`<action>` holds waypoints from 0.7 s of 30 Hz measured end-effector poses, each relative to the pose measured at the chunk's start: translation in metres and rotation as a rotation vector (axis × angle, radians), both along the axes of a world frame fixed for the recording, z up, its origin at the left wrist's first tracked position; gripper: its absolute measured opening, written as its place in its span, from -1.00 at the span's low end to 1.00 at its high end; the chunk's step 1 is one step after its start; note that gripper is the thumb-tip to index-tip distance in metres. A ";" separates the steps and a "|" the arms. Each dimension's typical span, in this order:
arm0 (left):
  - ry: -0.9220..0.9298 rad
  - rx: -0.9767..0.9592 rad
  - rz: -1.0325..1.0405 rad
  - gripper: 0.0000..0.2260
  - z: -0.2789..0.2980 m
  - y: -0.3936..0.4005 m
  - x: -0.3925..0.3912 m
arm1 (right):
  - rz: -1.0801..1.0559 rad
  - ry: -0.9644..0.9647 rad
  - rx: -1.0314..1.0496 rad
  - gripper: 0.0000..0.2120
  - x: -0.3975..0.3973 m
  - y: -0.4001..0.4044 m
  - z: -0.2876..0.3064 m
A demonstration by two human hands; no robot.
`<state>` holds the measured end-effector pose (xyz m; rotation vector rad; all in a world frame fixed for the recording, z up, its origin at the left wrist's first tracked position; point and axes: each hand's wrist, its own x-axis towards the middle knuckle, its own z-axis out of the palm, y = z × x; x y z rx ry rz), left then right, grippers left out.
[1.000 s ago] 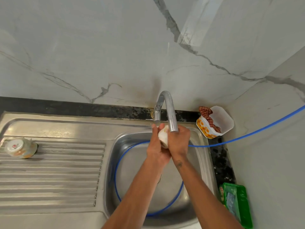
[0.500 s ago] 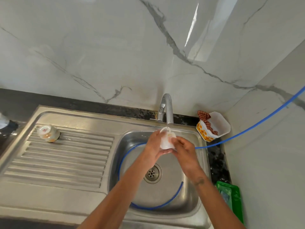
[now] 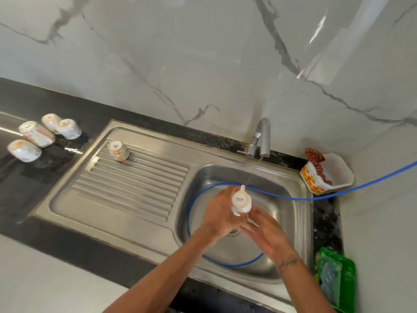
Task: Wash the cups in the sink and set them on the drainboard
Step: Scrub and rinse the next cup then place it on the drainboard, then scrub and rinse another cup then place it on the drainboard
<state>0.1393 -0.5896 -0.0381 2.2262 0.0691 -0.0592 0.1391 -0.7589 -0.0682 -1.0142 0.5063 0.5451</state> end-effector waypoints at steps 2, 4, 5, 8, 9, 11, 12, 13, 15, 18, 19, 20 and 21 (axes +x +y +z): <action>0.042 0.081 -0.136 -0.34 0.004 0.032 -0.002 | 0.195 -0.219 -0.446 -0.33 0.001 0.002 0.000; 0.087 0.096 -0.303 -0.32 0.011 0.072 -0.002 | 0.410 -0.522 -0.708 -0.33 0.012 0.016 0.009; 0.087 0.091 -0.378 -0.31 0.013 0.090 0.000 | 0.502 -0.621 -0.727 -0.43 0.018 0.027 0.016; 0.061 0.090 -0.473 -0.28 0.013 0.154 0.001 | 0.703 -0.774 -0.860 -0.69 0.035 0.085 0.032; 0.056 0.098 -0.477 -0.27 0.011 0.173 0.001 | 0.765 -0.819 -0.904 -0.73 0.039 0.105 0.038; 0.045 0.104 -0.467 -0.25 0.003 0.219 0.004 | 0.861 -0.861 -0.956 -0.79 0.049 0.152 0.045; 0.036 0.109 -0.466 -0.25 -0.001 0.240 0.006 | 0.881 -0.879 -0.993 -0.83 0.053 0.175 0.046; 0.020 0.093 -0.454 -0.26 -0.007 0.267 0.008 | 0.883 -0.913 -1.027 -0.86 0.058 0.204 0.044; -0.014 0.015 -0.371 -0.28 -0.023 0.314 0.015 | 0.833 -0.992 -1.101 -0.87 0.069 0.255 0.034; 0.012 -0.175 -0.061 -0.36 -0.039 0.365 0.032 | 0.609 -0.938 -1.140 -0.89 0.084 0.320 0.013; 0.014 -0.223 0.038 -0.41 -0.044 0.376 0.037 | 0.537 -0.896 -1.146 -0.90 0.088 0.338 0.004; -0.002 -0.237 0.117 -0.47 -0.048 0.382 0.042 | 0.465 -0.870 -1.160 -0.92 0.089 0.354 -0.001; -0.008 -0.246 0.174 -0.52 -0.053 0.391 0.048 | 0.392 -0.837 -1.159 -0.93 0.091 0.371 -0.009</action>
